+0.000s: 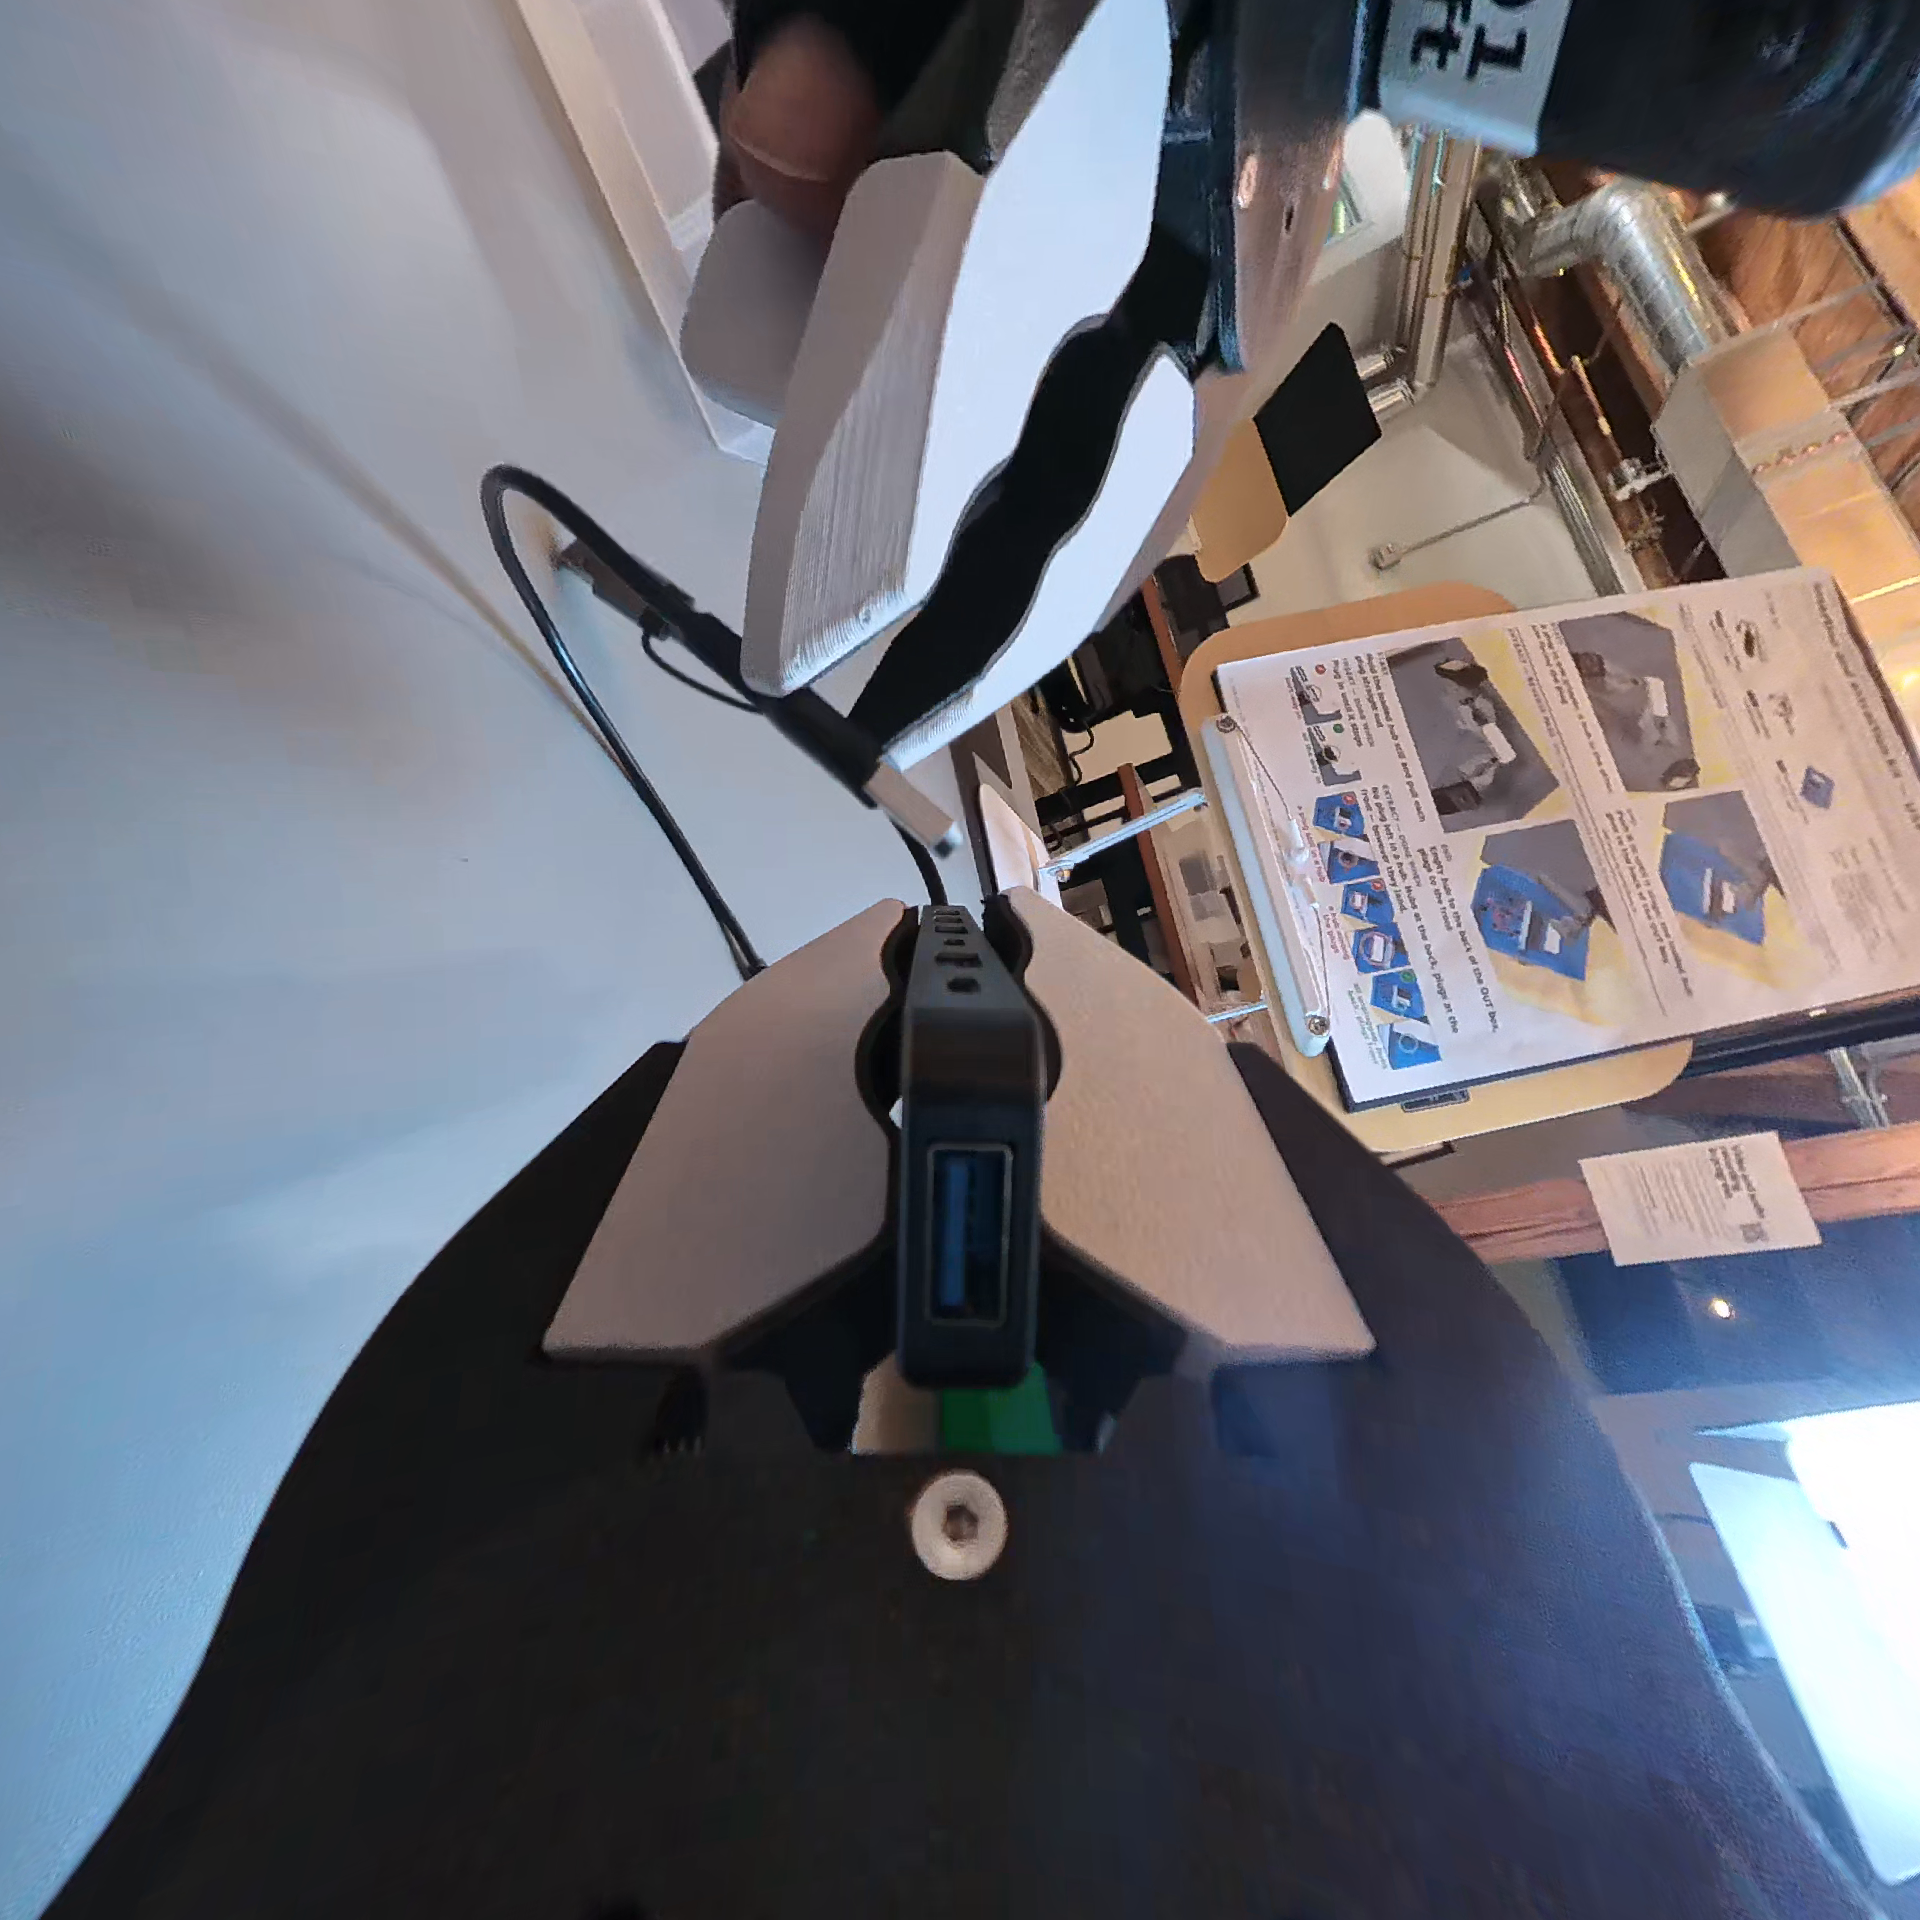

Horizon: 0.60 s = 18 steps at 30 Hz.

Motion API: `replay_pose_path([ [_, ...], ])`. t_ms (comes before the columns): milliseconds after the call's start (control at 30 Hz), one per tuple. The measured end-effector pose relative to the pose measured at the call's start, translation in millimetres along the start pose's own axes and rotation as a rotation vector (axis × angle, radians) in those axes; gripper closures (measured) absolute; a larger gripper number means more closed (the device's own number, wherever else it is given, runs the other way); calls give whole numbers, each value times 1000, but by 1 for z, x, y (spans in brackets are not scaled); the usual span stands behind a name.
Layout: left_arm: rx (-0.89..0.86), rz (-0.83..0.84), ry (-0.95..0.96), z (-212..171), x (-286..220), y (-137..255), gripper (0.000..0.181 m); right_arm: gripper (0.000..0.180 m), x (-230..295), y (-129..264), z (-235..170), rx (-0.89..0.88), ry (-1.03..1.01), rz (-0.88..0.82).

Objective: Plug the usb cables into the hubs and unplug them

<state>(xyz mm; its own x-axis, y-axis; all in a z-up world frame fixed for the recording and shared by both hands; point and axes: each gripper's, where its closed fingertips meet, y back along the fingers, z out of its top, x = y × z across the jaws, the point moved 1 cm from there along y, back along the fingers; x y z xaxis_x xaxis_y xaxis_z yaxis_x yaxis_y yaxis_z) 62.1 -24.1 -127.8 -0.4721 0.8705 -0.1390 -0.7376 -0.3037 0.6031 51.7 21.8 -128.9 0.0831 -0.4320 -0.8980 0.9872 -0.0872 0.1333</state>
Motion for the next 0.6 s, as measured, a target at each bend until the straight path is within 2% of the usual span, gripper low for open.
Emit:
replay_pose_path([
  [267,-27,-63,-13,-4,-11,-8,165,167,11,0,7,16,139,1],
  [600,-55,-84,-33,-5,-18,-7,165,167,10,1,11,10,163,-18],
])
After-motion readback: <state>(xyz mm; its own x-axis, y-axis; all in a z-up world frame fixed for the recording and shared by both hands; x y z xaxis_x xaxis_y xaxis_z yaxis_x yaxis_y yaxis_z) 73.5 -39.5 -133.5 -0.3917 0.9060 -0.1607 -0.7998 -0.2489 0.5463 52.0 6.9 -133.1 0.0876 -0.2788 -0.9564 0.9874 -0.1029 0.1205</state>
